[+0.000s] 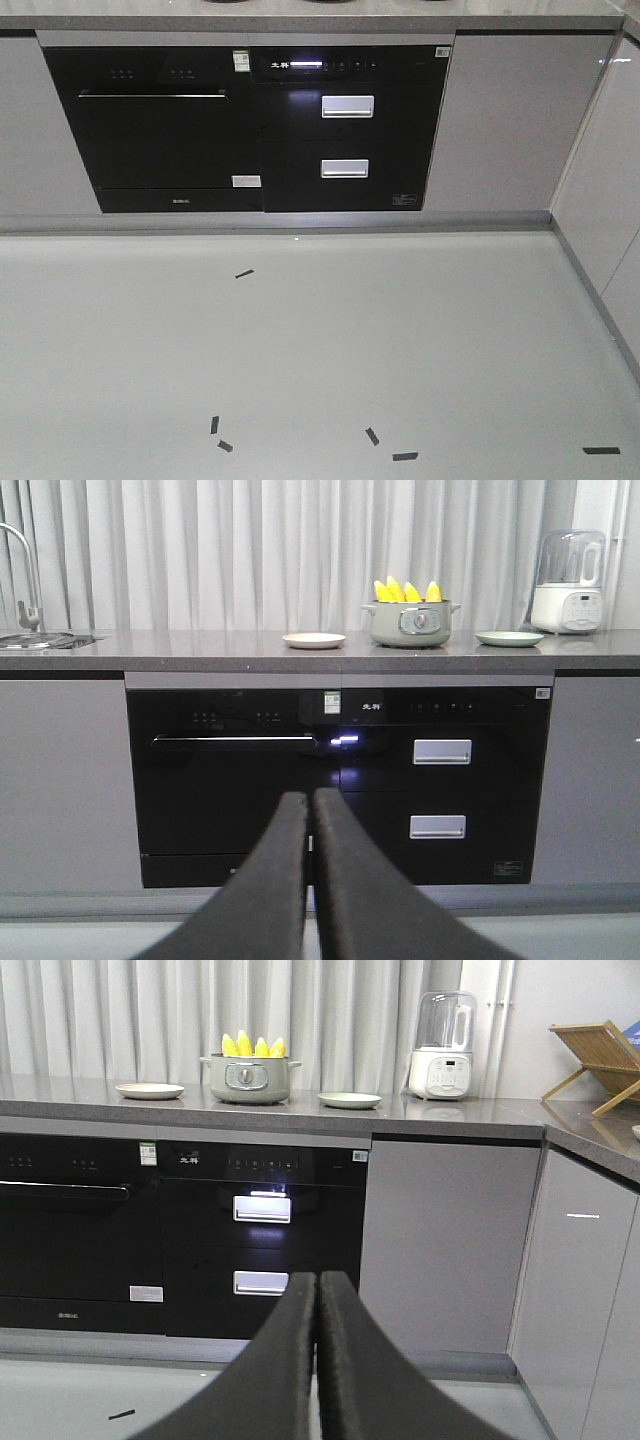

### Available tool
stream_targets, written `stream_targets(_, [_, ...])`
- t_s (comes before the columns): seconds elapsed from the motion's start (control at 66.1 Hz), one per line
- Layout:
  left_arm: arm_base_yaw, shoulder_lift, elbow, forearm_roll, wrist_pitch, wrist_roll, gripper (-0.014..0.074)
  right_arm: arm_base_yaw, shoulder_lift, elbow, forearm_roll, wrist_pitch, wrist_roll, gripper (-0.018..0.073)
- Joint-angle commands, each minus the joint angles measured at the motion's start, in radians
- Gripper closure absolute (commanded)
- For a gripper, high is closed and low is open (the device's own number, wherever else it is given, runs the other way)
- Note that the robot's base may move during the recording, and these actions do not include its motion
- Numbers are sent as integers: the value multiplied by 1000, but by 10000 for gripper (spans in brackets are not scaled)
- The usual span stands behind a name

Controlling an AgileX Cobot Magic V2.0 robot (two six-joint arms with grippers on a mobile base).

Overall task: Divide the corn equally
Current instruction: 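Drive the base toward the counter with the pot and plates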

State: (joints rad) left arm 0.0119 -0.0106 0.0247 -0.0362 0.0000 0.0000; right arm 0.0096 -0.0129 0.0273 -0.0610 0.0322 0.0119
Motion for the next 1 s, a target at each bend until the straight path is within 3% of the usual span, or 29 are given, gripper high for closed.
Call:
stream_targets(0.0, [-2, -17, -17, -6, -69, -12, 603, -3, -5, 8, -5, -78, -1, 566])
stream_targets(0.983, [-2, -17, -17, -6, -69, -12, 603, -3, -5, 8, -5, -78, -1, 566])
